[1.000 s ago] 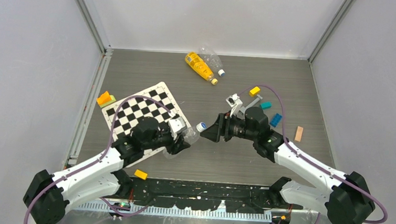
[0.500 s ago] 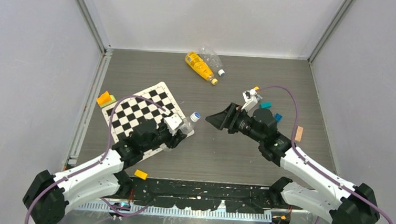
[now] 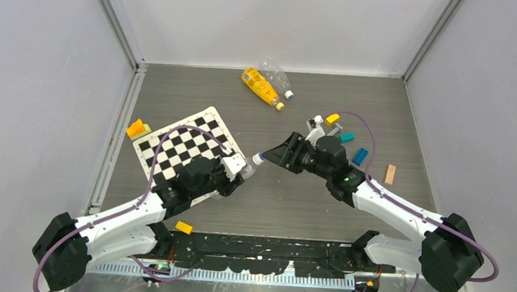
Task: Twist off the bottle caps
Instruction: Unscrew the bottle cap from the plastic bottle.
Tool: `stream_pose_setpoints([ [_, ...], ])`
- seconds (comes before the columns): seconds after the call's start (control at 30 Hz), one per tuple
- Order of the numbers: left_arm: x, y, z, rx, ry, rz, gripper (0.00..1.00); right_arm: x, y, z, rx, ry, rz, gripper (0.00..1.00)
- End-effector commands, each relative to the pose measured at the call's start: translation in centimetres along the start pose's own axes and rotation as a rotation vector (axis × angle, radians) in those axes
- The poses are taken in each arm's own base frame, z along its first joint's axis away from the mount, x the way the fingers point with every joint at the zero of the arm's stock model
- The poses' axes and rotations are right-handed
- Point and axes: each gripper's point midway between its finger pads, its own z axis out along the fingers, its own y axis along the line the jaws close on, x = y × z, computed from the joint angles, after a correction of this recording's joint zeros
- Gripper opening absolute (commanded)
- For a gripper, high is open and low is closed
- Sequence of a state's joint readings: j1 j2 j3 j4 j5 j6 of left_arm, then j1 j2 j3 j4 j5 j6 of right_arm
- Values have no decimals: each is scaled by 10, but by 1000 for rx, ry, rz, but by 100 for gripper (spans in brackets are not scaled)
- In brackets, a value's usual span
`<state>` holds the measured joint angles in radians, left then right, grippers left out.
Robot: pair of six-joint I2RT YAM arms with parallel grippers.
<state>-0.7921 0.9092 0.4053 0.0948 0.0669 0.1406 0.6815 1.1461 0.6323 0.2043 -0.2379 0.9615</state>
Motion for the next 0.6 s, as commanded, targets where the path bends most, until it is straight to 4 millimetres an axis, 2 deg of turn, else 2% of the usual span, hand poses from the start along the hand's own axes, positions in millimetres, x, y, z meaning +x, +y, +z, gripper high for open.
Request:
stream_pose_setpoints([
  [0.0,-26,3,2,-11,-66,31,0,-15,39,3,-121,-18,0,63],
  [0.17,-30,3,4,-7,-56,46,0,-11,38,11,-121,9,1,60],
  [0.3,-30,4,4,-9,-47,59,0,-3,34,17,-115,57,-9,52],
  [0.37,-31,4,4,-12,-46,63,0,0,30,20,-99,84,-28,48],
  [0.57,-34,4,2,-14,-69,35,0,4,23,18,-106,87,-120,23],
])
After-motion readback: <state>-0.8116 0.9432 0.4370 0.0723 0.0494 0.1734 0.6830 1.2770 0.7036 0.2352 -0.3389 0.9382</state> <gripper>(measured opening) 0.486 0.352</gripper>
